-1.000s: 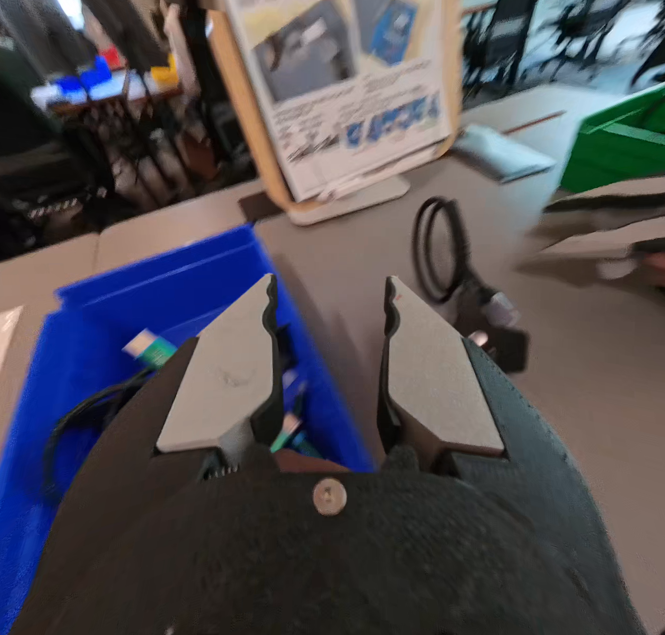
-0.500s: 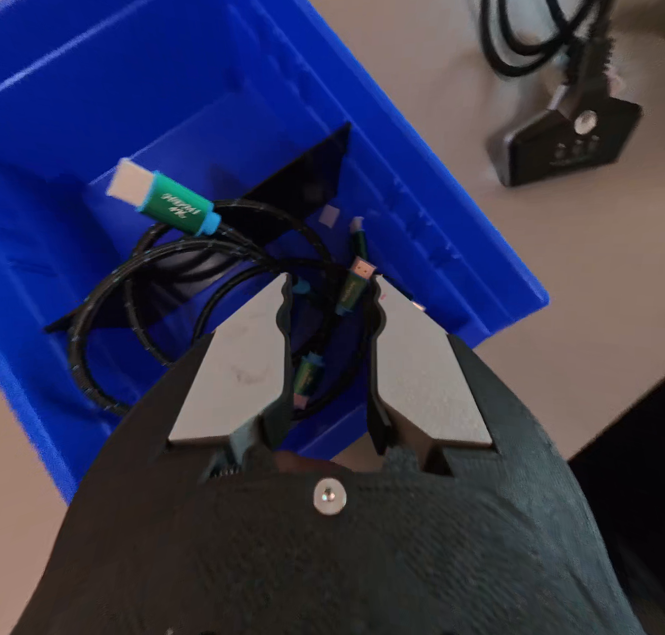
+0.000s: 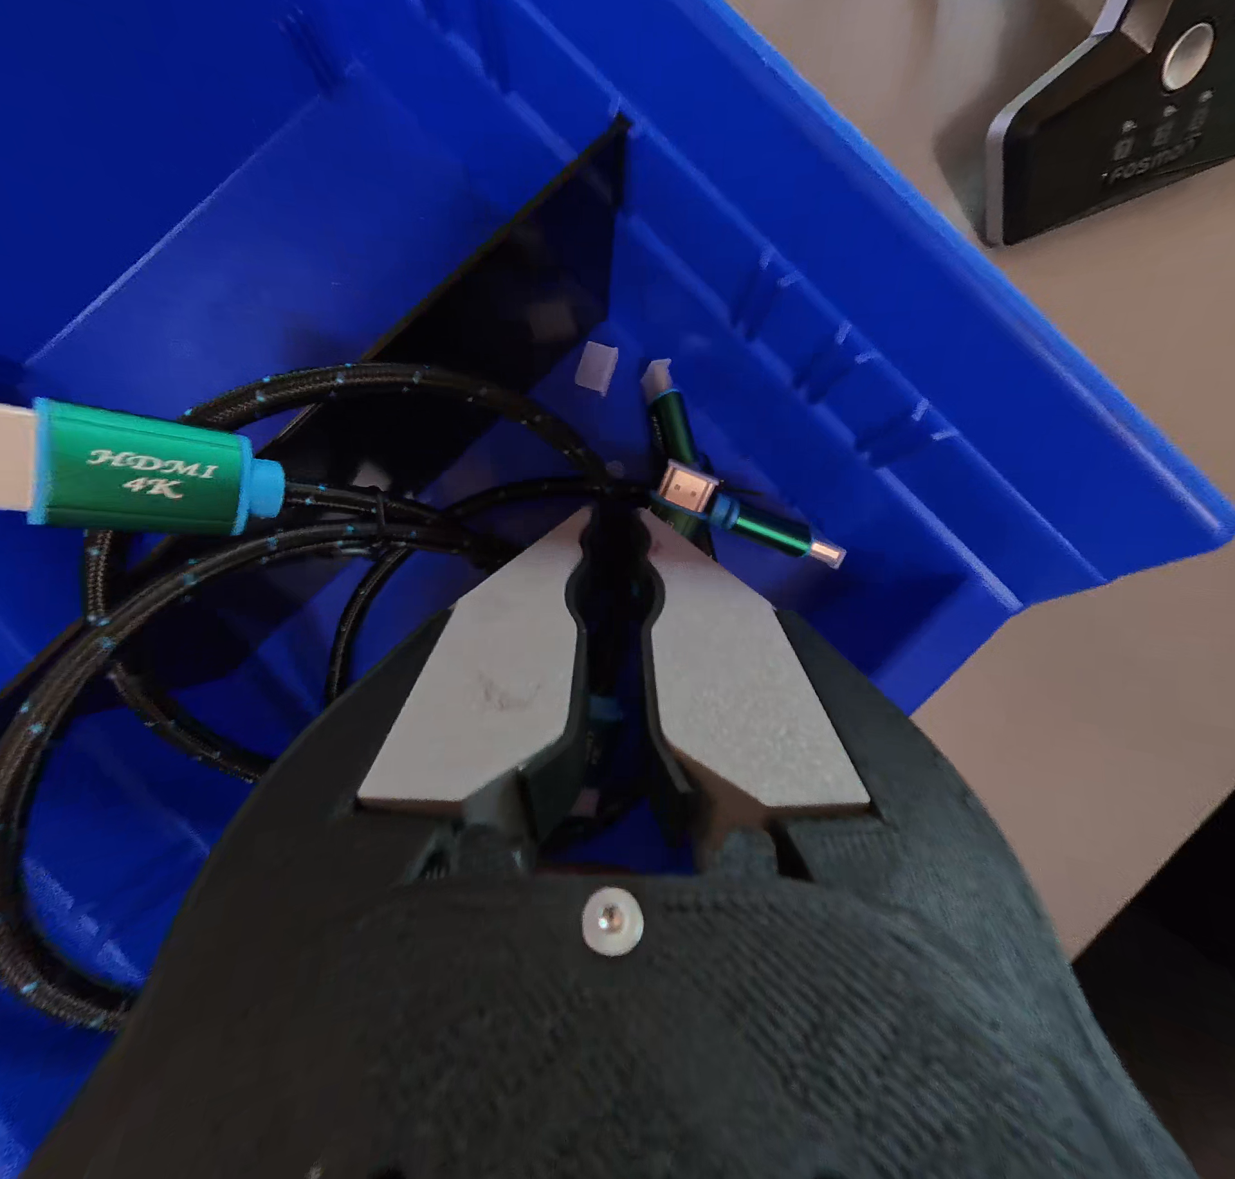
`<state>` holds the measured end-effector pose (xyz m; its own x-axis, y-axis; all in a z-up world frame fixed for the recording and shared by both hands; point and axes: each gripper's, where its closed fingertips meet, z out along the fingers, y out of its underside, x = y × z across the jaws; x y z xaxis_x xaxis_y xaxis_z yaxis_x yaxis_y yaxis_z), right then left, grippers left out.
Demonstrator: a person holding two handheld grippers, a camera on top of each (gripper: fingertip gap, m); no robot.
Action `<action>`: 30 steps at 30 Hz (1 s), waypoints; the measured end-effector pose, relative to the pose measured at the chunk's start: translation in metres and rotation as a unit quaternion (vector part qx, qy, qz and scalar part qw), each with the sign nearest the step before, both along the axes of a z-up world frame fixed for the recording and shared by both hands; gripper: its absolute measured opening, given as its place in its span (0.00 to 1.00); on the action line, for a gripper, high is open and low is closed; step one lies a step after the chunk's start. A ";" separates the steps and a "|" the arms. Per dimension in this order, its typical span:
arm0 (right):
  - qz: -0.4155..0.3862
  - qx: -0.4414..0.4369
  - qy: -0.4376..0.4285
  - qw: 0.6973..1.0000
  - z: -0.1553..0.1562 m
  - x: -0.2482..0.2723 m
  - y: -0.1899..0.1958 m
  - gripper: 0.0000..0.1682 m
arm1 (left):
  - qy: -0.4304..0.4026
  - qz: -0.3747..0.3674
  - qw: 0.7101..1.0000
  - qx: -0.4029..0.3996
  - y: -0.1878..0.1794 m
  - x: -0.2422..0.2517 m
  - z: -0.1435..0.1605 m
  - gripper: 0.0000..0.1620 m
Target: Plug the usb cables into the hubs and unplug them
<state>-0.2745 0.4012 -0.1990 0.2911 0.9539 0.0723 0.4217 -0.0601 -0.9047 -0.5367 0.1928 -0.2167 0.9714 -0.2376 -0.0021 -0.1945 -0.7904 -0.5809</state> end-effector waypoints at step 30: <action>0.005 0.027 0.001 1.000 0.007 0.000 -0.006 0.38 | 0.053 0.089 0.985 0.141 0.007 -0.032 0.061 0.04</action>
<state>-0.2743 0.3950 -0.1923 0.2827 0.9514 0.1225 0.4195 -0.0077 -0.9077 -0.5689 0.1995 -0.1552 0.9883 -0.0395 -0.1472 -0.1392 -0.6271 -0.7664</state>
